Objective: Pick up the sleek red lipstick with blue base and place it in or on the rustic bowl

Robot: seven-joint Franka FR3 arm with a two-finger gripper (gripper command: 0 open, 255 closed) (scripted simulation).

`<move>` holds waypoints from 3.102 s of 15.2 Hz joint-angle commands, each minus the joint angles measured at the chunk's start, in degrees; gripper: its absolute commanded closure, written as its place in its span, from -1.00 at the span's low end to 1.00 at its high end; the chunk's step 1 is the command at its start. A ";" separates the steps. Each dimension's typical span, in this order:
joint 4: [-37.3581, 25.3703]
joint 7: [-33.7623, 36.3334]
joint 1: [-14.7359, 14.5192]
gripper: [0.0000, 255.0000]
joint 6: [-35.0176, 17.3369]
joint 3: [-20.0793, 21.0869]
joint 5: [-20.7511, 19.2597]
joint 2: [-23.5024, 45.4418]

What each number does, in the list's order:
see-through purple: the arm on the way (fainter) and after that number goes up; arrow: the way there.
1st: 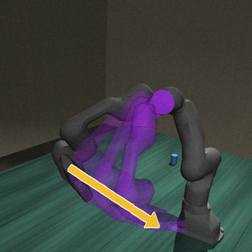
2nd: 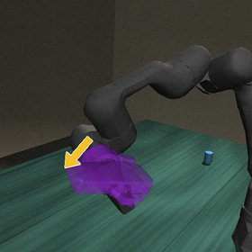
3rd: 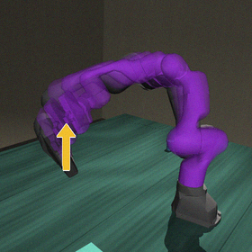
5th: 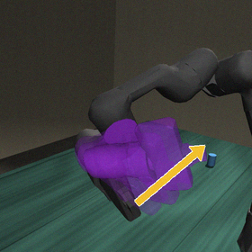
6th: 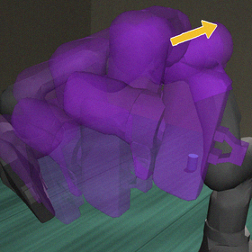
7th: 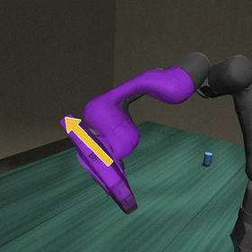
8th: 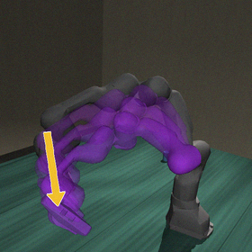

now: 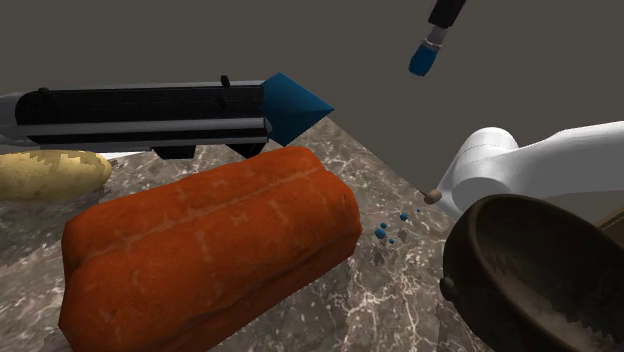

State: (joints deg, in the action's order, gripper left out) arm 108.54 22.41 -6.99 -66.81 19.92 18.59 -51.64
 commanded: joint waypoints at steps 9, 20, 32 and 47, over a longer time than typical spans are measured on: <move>-6.18 12.28 -1.74 1.00 9.13 6.04 8.75 -6.31; -7.28 21.00 -2.67 1.00 12.19 10.70 16.54 -11.85; 6.10 18.98 -4.98 1.00 7.20 12.32 18.67 -20.32; 7.62 18.80 -5.27 -1.00 6.64 12.61 19.01 -21.31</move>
State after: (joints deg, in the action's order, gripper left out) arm 116.16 41.21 -12.26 -60.16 32.53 37.60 -72.94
